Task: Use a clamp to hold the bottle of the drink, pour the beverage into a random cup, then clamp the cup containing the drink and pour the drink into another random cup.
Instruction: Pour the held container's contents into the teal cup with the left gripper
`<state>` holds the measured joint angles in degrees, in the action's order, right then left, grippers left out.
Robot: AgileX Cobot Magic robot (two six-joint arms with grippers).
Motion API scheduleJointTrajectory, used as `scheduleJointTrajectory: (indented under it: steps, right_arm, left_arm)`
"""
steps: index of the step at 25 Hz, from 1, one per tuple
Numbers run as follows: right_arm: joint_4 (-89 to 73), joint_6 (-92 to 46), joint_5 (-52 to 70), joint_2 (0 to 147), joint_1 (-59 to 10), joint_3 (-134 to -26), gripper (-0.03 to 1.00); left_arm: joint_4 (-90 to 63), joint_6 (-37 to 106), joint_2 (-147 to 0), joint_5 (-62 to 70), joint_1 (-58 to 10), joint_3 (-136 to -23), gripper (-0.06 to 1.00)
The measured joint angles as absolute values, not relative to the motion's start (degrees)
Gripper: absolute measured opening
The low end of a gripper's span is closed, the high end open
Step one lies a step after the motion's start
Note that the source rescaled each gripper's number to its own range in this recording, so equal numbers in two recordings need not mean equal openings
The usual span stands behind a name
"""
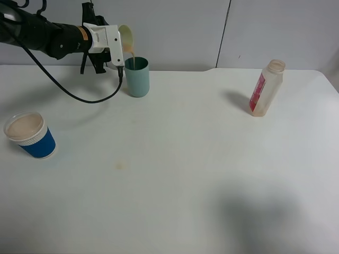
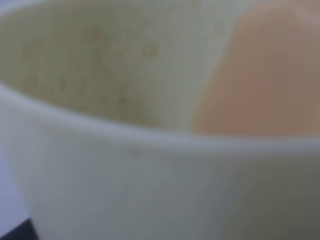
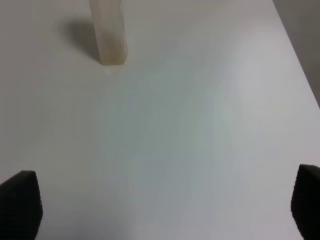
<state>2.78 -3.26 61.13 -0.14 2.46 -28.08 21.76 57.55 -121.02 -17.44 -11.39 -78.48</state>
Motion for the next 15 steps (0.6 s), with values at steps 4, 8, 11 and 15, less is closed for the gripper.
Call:
scheduleJointTrajectory:
  steps: [4,8,11,15]
  right_arm:
    - [2.8,-3.3,61.1,-0.1,2.5,-28.1,1.00]
    - [2.8,-3.3,61.1,-0.1,2.5,-28.1,1.00]
    - [2.8,-3.3,61.1,-0.1,2.5,-28.1,1.00]
    - [2.8,-3.3,61.1,-0.1,2.5,-28.1,1.00]
  left_arm:
    - [21.7,58.3,-121.0,-17.2,-11.4,-78.5,0.03]
    - [21.6,59.9,-121.0,-17.0,-11.4,-78.5,0.03]
    - [21.6,60.4,-121.0,-17.0,-11.4,-78.5,0.03]
    - [21.6,61.7,-121.0,-17.0,-11.4,-78.5,0.03]
